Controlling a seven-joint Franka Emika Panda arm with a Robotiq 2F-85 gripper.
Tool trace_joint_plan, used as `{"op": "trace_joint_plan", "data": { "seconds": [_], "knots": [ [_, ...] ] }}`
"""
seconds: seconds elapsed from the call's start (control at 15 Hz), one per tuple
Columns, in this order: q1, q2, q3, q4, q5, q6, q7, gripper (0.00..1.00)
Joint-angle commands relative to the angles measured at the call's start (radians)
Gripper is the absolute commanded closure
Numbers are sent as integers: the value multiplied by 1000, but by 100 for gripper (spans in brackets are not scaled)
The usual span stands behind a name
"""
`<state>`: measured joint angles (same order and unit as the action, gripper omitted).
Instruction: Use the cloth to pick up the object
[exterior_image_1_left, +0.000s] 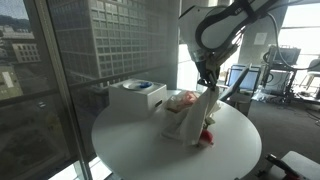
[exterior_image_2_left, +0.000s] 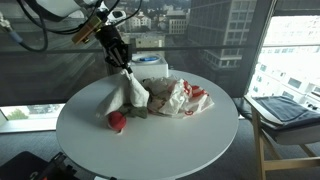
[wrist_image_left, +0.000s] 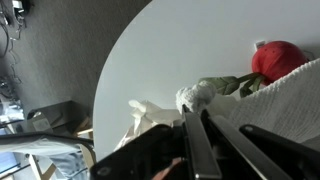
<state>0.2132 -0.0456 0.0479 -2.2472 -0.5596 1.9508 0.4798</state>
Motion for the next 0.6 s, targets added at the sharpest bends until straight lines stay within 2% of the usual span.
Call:
{"op": "trace_joint_plan", "data": {
  "seconds": [0.0,0.13,0.27,0.4,0.53],
  "knots": [
    [-100,-87,-19,-102,64,107,-21,95],
    [-143,-114,-36,-138,150,114,-69,94],
    [-163,-151,-38,-193,196,173,-142,94],
    [-155,-203,-25,-259,250,221,-251,93],
    [-137,-255,-11,-312,307,207,-361,93]
  ]
}}
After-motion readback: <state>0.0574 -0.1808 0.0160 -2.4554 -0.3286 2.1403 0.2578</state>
